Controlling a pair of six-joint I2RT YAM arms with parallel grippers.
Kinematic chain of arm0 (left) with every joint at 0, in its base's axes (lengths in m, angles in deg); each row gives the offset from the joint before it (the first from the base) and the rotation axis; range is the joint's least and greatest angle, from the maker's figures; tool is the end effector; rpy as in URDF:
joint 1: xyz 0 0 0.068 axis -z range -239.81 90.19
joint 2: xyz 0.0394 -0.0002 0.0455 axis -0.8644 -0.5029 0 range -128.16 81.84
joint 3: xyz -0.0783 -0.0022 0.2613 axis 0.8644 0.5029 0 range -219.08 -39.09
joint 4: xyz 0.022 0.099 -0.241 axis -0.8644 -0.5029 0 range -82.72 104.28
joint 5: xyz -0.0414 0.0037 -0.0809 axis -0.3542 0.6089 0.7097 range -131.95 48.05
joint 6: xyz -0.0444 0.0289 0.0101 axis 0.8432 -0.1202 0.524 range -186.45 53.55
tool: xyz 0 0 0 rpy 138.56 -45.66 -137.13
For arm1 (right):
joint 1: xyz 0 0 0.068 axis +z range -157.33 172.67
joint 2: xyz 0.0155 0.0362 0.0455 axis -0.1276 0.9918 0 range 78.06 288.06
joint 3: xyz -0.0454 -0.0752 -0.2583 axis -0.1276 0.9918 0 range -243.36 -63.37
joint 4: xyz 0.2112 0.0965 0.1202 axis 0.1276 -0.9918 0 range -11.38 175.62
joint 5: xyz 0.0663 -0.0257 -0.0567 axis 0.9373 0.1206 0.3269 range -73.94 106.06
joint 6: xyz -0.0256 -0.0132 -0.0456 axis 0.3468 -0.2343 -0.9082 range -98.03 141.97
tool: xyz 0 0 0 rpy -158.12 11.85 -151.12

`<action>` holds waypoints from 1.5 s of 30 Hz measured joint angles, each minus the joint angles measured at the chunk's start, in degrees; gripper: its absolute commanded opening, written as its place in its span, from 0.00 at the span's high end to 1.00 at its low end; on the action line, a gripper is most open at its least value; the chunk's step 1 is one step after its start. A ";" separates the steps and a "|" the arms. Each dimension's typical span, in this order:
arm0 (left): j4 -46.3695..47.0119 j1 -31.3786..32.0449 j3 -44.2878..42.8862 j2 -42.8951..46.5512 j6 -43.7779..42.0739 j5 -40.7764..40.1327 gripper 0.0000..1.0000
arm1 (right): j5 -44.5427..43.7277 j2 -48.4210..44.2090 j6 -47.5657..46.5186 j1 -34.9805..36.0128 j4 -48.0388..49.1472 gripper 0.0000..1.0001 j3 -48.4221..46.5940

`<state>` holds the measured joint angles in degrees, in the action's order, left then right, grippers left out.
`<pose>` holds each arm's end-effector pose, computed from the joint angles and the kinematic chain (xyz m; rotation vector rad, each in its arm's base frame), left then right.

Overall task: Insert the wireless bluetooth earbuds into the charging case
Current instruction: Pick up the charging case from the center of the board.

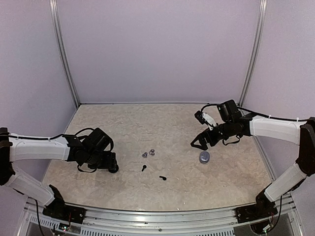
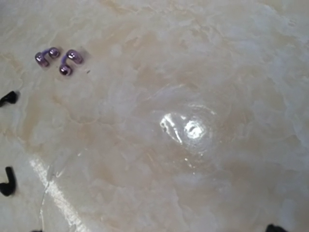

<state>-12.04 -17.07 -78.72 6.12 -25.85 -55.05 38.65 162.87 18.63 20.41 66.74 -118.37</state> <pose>0.1807 -0.1560 0.1771 -0.0251 2.6270 -0.2031 0.2673 0.1560 0.2264 -0.8295 2.2982 0.6698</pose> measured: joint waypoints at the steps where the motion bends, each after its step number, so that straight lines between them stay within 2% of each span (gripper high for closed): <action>1: -0.07 0.37 0.00 -0.81 0.11 -0.07 0.31 | 0.13 0.00 0.02 0.00 0.07 0.01 0.00; 15: 0.39 3.10 -1.36 -9.62 0.61 -1.75 0.43 | 1.25 0.00 0.55 0.00 1.60 0.00 0.00; 23: 0.94 3.32 -1.66 -11.45 0.07 -2.43 0.32 | 1.31 0.00 0.63 0.00 1.64 0.00 0.00; 28: 1.05 2.47 -2.99 -11.43 -1.09 -2.27 0.31 | 1.40 0.00 0.63 0.00 1.64 0.01 -0.02; 39: 0.35 -5.20 -5.97 -10.36 -7.10 -1.97 0.27 | 1.38 0.00 0.81 0.00 1.64 0.01 0.00; 45: 0.48 -5.44 -6.34 -10.71 -8.79 -0.04 0.28 | 1.40 0.00 0.96 0.00 1.66 0.01 0.00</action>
<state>-11.56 -22.51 -85.06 -4.59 -34.64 -55.09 40.05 162.87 19.60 20.41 68.40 -118.37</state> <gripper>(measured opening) 0.725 0.994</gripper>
